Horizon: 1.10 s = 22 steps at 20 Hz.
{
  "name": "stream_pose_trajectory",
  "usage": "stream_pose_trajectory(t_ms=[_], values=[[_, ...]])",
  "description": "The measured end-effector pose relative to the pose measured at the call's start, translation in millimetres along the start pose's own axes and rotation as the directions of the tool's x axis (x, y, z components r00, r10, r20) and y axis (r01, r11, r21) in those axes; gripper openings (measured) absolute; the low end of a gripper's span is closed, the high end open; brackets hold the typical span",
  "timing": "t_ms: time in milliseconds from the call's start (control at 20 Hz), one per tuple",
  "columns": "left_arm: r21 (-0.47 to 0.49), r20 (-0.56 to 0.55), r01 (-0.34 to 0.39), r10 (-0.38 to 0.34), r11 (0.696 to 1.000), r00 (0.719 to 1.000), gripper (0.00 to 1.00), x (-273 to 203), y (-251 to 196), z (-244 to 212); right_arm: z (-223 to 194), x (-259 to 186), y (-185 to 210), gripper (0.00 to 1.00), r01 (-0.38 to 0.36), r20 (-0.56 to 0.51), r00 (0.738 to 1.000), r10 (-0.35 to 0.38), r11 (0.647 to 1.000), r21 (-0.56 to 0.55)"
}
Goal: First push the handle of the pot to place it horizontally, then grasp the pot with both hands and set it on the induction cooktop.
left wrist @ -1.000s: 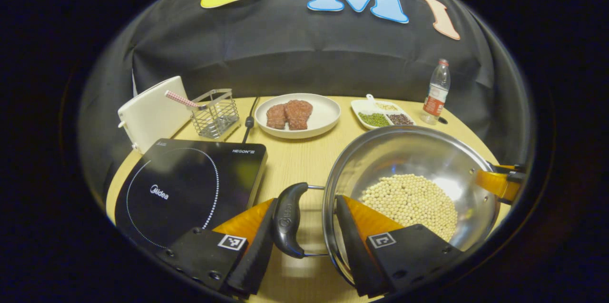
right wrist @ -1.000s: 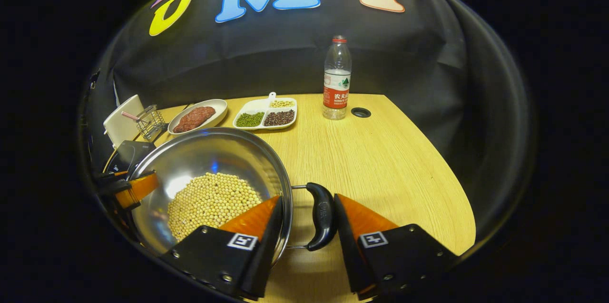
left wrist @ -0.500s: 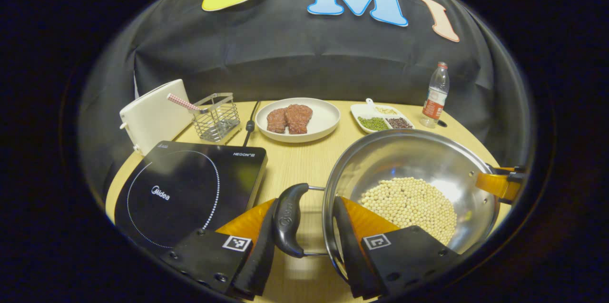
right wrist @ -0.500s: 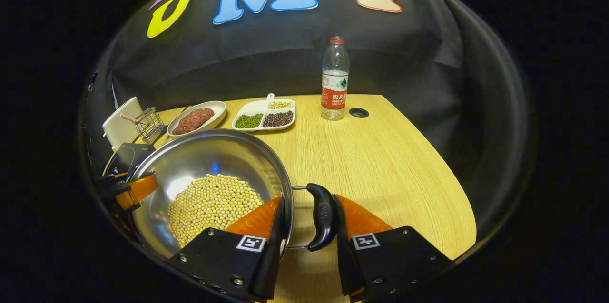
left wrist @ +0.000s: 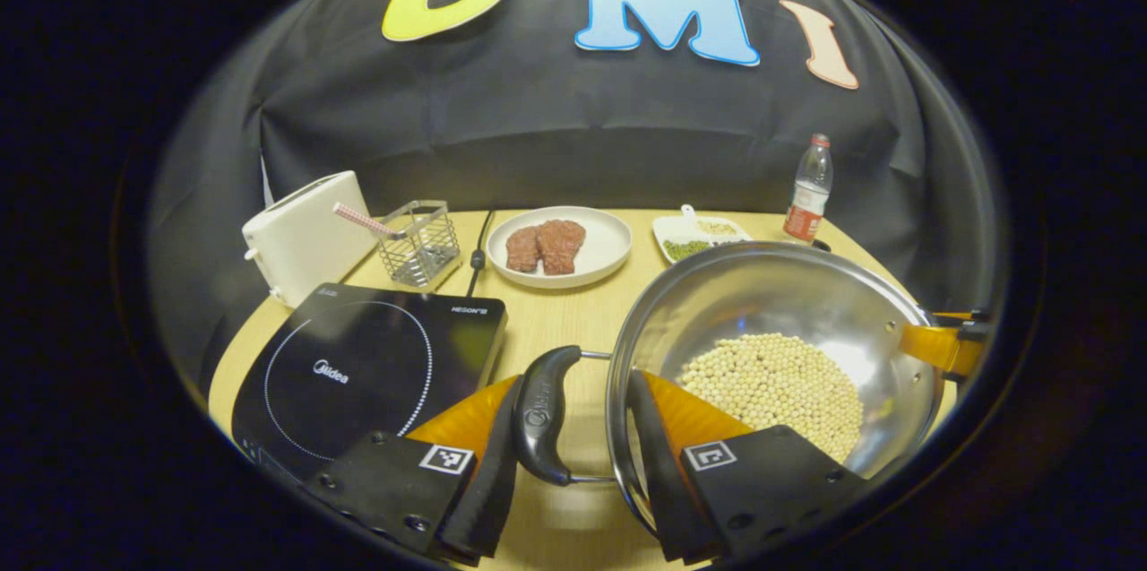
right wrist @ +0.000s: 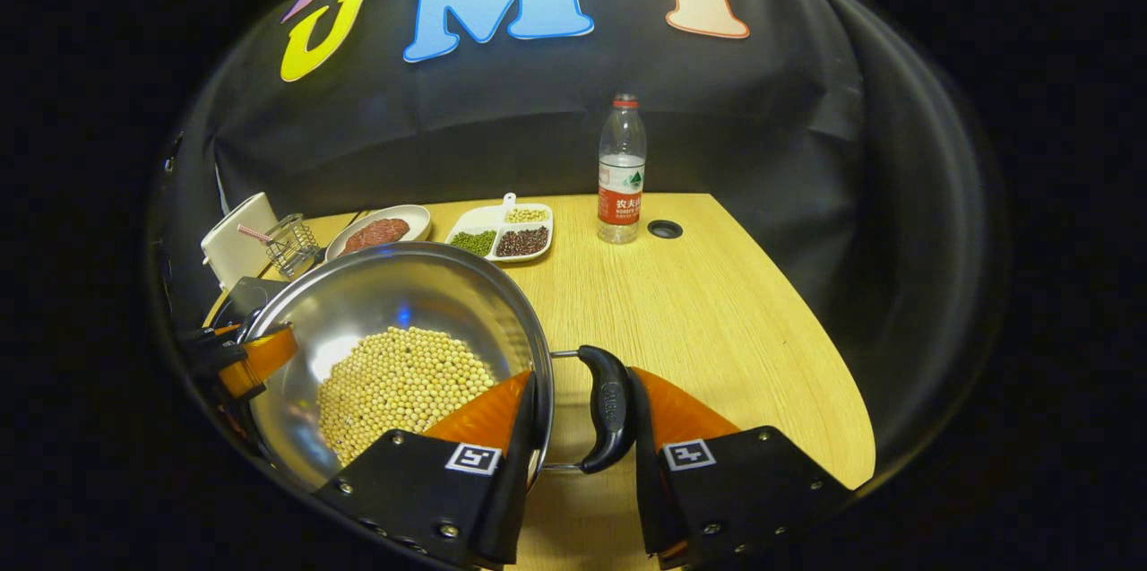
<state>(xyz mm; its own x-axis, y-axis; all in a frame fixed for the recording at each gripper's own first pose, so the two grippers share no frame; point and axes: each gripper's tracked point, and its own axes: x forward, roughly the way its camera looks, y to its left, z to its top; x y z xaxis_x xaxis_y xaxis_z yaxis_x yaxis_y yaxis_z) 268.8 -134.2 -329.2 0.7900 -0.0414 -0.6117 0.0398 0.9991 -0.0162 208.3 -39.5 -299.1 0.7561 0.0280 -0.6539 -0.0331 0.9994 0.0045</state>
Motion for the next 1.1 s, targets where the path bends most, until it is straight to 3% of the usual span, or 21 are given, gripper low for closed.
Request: stream_pose_trajectory(t_ms=[100, 150, 200, 250, 450, 500, 550, 650, 800, 950, 1100], values=[[-0.022, 0.006, -0.009, 0.009, 1.0, 1.0, 0.67, -10, 5, 2, 5, -9, 6, 0.51, -0.009, 0.01, 1.0, 0.009, 1.0, -0.005], [-0.02, 0.007, -0.011, 0.011, 1.0, 1.0, 0.71, -14, 8, 3, 7, -11, 9, 0.51, -0.011, 0.01, 1.0, 0.011, 1.0, -0.006], [-0.016, 0.013, -0.011, 0.011, 1.0, 1.0, 0.67, -18, 11, 5, 9, -15, 12, 0.51, -0.009, 0.013, 1.0, 0.009, 1.0, -0.008], [-0.014, 0.018, -0.009, 0.009, 1.0, 1.0, 0.71, -20, 16, 8, 11, -18, 16, 0.51, -0.006, 0.018, 1.0, 0.007, 1.0, -0.009], [-0.007, 0.023, 0.006, -0.006, 1.0, 1.0, 0.71, -25, 39, 15, 14, -30, 38, 0.51, 0.009, 0.018, 1.0, -0.009, 1.0, 0.001], [-0.003, 0.024, 0.01, -0.01, 1.0, 1.0, 0.67, -25, 45, 17, 14, -32, 43, 0.51, 0.014, 0.019, 1.0, -0.014, 1.0, 0.005], [-0.002, 0.023, 0.014, -0.014, 1.0, 1.0, 0.71, -25, 51, 17, 14, -33, 49, 0.51, 0.02, 0.021, 1.0, -0.02, 1.0, 0.01], [-0.005, 0.023, 0.021, -0.021, 1.0, 1.0, 0.67, -25, 63, 18, 15, -38, 61, 0.51, 0.029, 0.024, 0.999, -0.029, 1.0, 0.011], [-0.007, 0.028, 0.028, -0.028, 1.0, 0.999, 0.75, -26, 81, 21, 18, -41, 77, 0.51, 0.035, 0.028, 0.999, -0.035, 0.999, 0.014], [-0.006, 0.034, 0.035, -0.034, 0.999, 0.999, 0.67, -25, 99, 26, 21, -43, 94, 0.51, 0.039, 0.034, 0.999, -0.04, 0.999, 0.016], [-0.002, 0.04, 0.035, -0.034, 0.999, 0.999, 0.71, -23, 120, 31, 25, -43, 113, 0.51, 0.039, 0.04, 0.998, -0.04, 0.999, 0.018]])
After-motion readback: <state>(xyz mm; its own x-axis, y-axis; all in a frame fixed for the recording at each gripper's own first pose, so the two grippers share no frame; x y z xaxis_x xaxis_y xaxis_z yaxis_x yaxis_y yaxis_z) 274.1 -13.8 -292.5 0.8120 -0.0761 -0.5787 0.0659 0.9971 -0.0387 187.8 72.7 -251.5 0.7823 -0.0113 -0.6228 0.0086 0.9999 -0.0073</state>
